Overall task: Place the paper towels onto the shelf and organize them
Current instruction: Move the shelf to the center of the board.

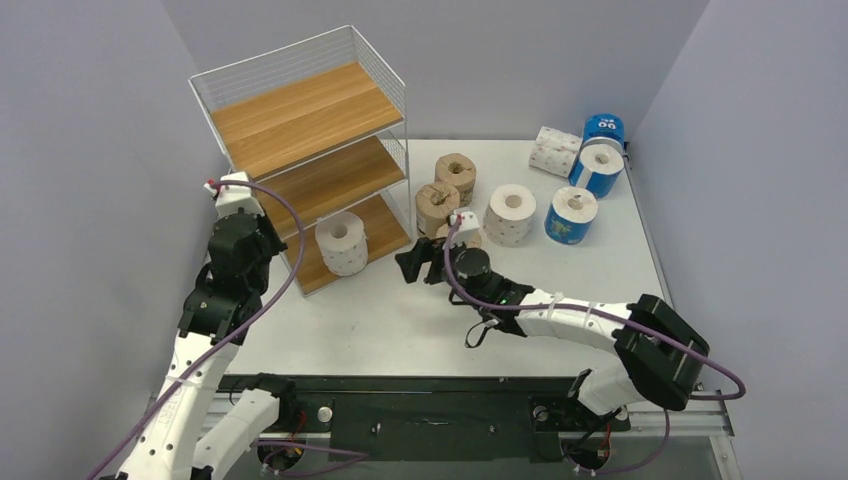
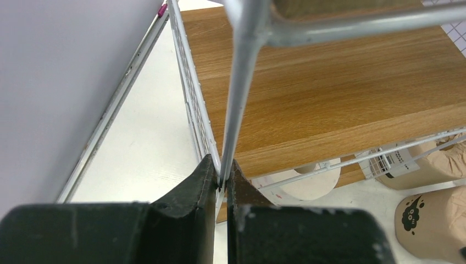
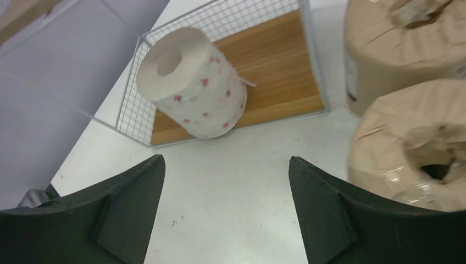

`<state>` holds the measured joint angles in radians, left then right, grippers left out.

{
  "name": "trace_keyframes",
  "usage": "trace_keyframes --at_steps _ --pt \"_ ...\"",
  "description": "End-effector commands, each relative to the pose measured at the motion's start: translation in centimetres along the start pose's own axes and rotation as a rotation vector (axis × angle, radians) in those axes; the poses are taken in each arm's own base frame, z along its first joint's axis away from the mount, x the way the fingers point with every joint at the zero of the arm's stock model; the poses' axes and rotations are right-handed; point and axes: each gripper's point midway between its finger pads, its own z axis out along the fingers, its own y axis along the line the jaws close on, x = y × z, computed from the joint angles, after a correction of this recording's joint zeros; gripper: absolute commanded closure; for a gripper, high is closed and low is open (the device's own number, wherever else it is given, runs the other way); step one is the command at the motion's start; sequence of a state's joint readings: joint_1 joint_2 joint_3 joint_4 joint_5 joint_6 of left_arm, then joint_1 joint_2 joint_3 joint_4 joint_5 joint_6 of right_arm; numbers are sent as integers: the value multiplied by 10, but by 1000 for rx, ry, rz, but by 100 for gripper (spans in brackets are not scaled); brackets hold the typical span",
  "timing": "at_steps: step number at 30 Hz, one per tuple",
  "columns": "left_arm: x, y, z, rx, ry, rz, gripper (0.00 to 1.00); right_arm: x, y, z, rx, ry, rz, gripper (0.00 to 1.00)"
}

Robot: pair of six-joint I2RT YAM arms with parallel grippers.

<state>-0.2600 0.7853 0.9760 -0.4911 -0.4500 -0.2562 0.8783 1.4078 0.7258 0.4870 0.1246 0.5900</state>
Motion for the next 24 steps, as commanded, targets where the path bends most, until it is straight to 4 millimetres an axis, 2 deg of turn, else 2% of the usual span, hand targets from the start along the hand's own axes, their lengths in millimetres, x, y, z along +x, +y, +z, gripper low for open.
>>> trace_keyframes --at_steps 1,2,3,4,5,6,8,12,17,19,24 --pt "5 -22 -9 89 6 -163 100 4 29 5 -23 -99 -39 22" --pt "7 -22 -9 91 9 -168 100 3 33 8 -21 -114 -46 21" --pt "11 -22 -9 90 11 -176 100 16 36 11 -25 -93 -62 21" --pt "12 -22 -11 95 8 -181 100 16 42 15 -36 -96 -76 21" --pt "17 -21 -10 91 13 -186 100 30 46 19 -39 -68 -97 21" --pt "18 -20 -12 93 9 -193 100 32 53 24 -43 -59 -113 21" --pt "24 -20 -12 94 12 -203 100 57 57 36 -37 4 -155 22" --pt "33 -17 -13 89 22 -208 100 84 64 52 -26 66 -182 23" --pt "35 -19 -13 92 33 -205 100 101 71 69 -10 115 -190 23" --pt "33 -21 -13 98 35 -205 100 102 77 78 -5 115 -183 23" --pt "26 -26 -15 110 40 -206 100 117 69 98 68 136 -193 22"
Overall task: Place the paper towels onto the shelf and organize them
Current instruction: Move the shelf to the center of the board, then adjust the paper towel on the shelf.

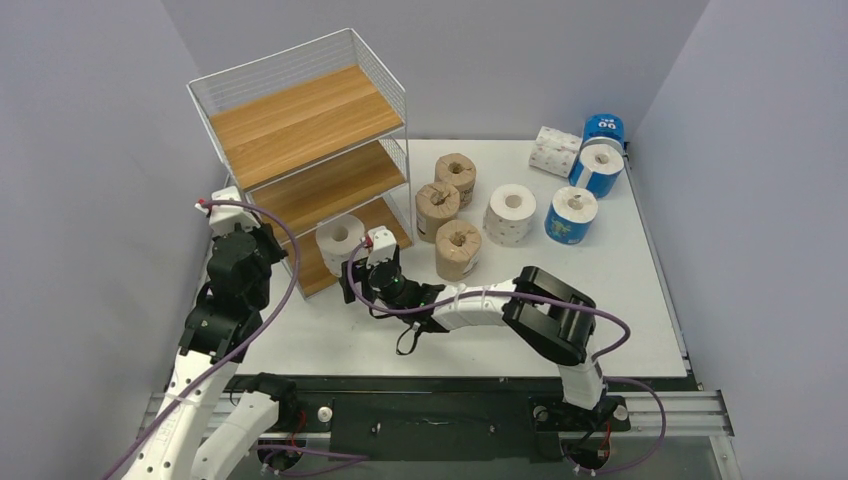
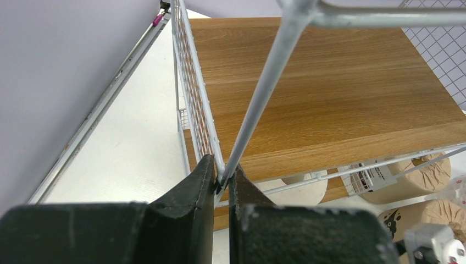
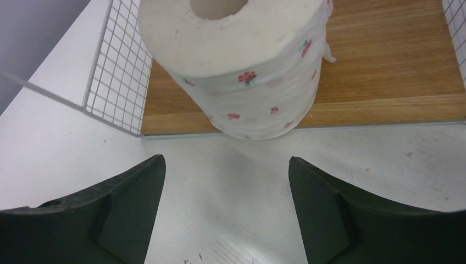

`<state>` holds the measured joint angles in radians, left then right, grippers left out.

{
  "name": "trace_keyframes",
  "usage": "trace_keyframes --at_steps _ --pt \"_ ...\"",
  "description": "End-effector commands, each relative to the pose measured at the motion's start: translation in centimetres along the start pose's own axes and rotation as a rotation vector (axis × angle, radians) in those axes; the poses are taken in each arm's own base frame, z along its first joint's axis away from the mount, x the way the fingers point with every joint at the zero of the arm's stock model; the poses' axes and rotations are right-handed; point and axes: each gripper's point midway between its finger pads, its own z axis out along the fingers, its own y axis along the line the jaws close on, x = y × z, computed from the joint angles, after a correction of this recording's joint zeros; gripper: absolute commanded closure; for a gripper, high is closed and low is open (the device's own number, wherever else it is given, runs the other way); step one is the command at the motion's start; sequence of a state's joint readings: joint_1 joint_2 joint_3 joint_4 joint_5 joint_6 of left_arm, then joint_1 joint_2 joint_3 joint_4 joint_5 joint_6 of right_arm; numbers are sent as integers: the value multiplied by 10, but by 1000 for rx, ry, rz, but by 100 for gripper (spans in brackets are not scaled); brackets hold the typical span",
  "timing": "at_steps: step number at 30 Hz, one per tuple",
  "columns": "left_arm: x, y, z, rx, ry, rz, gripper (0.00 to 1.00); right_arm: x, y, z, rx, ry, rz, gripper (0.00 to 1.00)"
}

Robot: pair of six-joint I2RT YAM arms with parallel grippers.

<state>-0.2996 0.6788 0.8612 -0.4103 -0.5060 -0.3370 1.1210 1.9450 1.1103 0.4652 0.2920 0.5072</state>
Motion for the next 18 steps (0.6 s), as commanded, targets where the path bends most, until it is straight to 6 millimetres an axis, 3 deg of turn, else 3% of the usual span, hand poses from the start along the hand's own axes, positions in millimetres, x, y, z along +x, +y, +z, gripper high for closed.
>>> trace_keyframes --at_steps 1,4,10,18 --pt "20 -27 -7 99 119 -105 100 -7 2 17 66 -20 16 21" --pt "17 -28 -8 103 121 -106 100 1 -8 28 117 -10 13 20" --pt "16 -32 -10 116 127 -112 100 0 -26 47 184 3 72 20" --pt "16 -35 -11 122 132 -110 100 -21 -54 71 212 -19 172 19"
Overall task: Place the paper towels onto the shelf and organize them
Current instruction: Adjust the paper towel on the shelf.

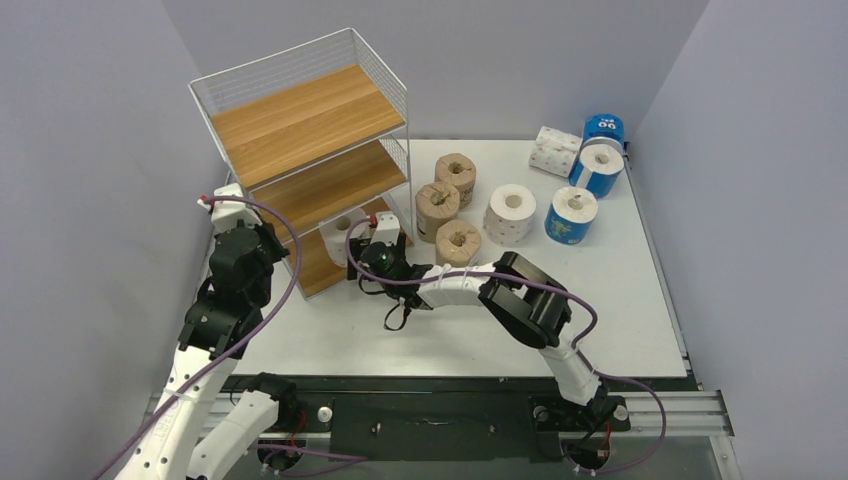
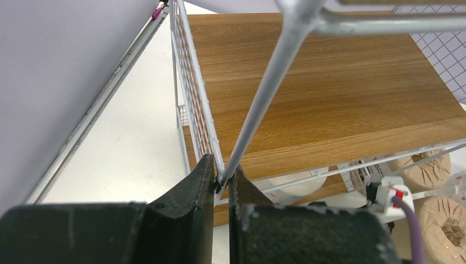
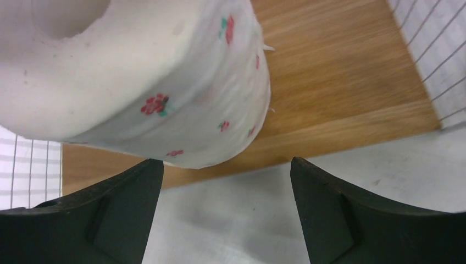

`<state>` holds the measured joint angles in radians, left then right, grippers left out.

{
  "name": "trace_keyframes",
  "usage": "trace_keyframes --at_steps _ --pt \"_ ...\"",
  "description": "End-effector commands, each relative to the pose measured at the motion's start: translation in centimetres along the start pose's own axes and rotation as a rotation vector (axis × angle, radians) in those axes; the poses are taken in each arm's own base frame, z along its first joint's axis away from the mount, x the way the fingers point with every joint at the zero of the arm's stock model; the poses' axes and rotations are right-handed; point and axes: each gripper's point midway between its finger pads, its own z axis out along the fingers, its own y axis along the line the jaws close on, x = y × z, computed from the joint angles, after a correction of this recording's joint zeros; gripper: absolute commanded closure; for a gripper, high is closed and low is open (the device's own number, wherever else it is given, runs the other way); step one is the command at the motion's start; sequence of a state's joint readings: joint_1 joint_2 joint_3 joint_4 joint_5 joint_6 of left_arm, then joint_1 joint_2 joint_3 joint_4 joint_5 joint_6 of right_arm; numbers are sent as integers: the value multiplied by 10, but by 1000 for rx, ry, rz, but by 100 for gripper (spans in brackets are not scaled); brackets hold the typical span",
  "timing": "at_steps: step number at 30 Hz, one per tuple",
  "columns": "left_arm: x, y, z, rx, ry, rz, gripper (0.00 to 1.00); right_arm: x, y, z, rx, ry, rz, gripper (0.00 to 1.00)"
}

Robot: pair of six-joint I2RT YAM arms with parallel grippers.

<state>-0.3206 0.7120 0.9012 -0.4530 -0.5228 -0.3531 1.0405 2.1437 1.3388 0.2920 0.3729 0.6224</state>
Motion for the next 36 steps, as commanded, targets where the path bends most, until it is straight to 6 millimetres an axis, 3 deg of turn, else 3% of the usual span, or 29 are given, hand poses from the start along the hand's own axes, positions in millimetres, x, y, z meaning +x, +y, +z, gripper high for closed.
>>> trace_keyframes --at_steps 1,9,12,15,19,22,26,29,36 --pt "16 -31 -11 129 103 -113 100 -35 -4 18 6 -59 98 19" --pt "18 -32 -9 125 110 -108 100 -57 -27 36 31 -79 162 18" --pt "17 -32 -8 123 106 -108 100 -58 -30 33 25 -79 146 18" --pt "13 -33 -8 124 97 -107 100 -61 -24 18 -3 -92 122 18" --pt "10 -34 -7 128 87 -109 100 -45 -22 -3 -26 -86 85 18" --pt "11 -36 -6 133 88 -112 100 -36 -8 -10 -37 -83 55 18" --pt "10 -37 -6 136 91 -114 100 -30 5 -6 -30 -80 28 17" --pt "10 -37 -6 136 90 -116 100 -37 15 -2 -23 -101 9 15" --pt "11 -40 -6 147 98 -124 100 -38 14 19 62 -127 -44 13"
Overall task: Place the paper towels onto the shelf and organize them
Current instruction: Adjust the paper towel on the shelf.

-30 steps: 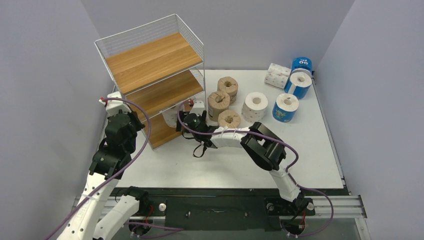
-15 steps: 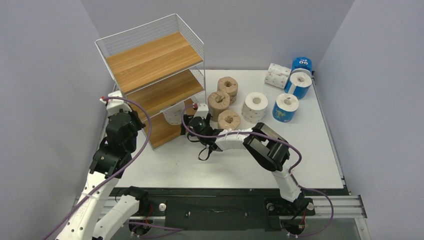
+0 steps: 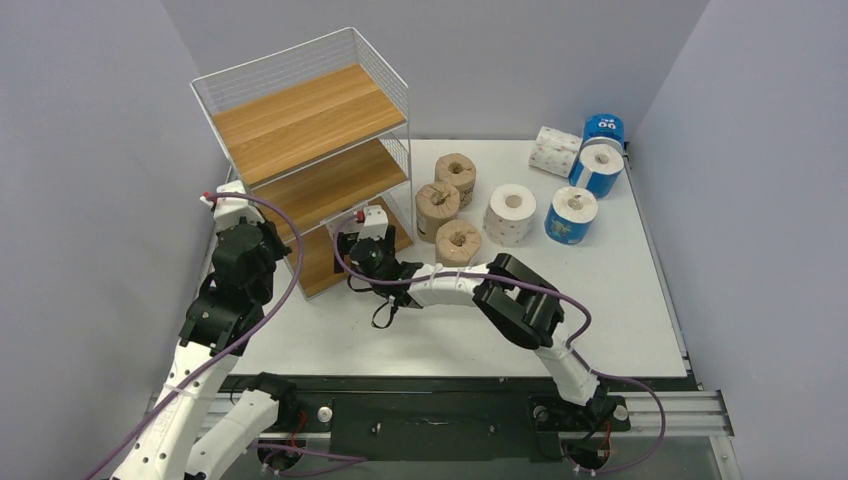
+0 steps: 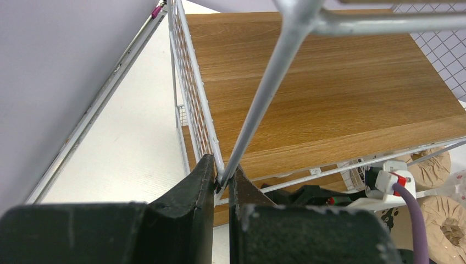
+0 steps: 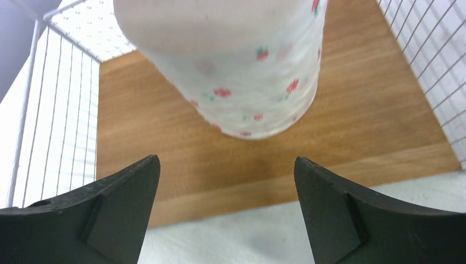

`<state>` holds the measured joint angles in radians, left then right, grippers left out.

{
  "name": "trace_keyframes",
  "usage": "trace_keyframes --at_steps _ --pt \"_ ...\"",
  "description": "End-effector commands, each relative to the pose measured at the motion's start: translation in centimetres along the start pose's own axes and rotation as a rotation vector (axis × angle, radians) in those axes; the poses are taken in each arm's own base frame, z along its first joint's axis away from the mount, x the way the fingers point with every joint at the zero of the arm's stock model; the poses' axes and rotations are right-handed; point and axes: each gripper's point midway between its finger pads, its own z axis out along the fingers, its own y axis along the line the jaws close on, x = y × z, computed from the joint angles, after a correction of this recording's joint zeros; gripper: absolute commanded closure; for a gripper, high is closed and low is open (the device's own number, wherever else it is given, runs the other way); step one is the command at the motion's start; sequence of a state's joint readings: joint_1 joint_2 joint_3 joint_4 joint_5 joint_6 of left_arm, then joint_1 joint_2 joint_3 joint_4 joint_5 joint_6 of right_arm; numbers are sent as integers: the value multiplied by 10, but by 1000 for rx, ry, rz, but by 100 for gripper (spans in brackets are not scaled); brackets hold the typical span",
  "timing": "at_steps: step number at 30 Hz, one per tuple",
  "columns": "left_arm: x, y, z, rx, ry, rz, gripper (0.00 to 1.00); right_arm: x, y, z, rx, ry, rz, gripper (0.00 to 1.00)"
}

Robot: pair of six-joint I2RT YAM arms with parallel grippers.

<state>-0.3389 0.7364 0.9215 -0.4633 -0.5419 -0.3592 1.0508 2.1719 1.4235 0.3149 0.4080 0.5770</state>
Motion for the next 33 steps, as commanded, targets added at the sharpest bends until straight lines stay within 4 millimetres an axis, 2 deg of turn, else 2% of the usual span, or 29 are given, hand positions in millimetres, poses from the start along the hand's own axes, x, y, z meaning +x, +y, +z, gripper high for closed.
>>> trace_keyframes --at_steps 1,9,15,19,23,26,33 --pt "12 -36 -8 155 89 -129 100 -14 -4 14 86 -55 -37 12" --pt "13 -40 -9 168 99 -140 100 -11 -21 34 211 -67 -85 12" --pt "12 -40 -9 168 99 -142 100 -24 -36 48 261 -70 -49 11" --pt "11 -41 -8 167 101 -140 100 -31 -56 57 289 -61 -14 11" --pt "11 -42 -6 166 100 -139 100 -39 -67 63 288 -57 8 11" --pt "13 -43 -5 166 103 -137 100 -44 -64 67 262 -52 14 11" --pt "15 -43 -3 160 104 -134 100 -49 -72 71 246 -33 65 11"
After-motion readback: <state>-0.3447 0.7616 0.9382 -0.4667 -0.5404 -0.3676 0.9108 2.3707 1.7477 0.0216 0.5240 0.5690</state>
